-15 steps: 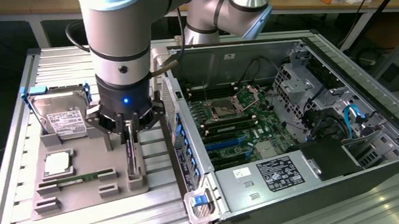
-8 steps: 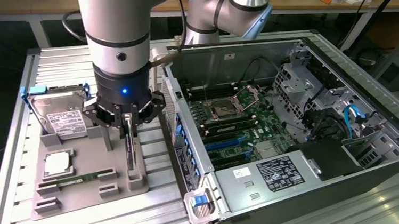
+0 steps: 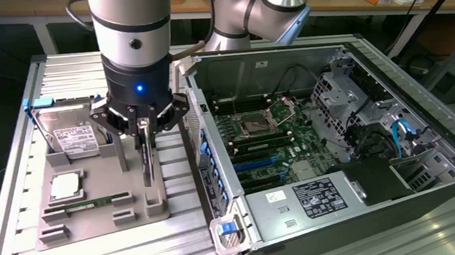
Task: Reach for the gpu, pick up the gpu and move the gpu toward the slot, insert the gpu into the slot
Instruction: 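Pick up the gpu and move the gpu toward the slot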
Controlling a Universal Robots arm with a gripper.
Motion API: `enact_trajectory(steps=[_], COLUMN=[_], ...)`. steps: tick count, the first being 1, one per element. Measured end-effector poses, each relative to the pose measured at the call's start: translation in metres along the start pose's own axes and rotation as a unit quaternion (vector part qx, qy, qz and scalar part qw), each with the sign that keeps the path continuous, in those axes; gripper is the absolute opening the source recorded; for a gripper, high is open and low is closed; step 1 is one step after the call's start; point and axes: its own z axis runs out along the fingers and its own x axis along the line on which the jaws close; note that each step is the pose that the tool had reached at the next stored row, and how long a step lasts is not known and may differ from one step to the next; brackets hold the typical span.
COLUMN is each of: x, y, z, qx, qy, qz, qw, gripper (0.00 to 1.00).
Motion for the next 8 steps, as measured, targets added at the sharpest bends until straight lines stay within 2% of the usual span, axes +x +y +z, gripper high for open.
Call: enact_trajectory(steps=[8], x=[0.001], y=[0.0011], z=[-0.025], qx=[0.0], qy=[-0.0006], qz=[0.0], qw=[1.0], gripper=[0.27])
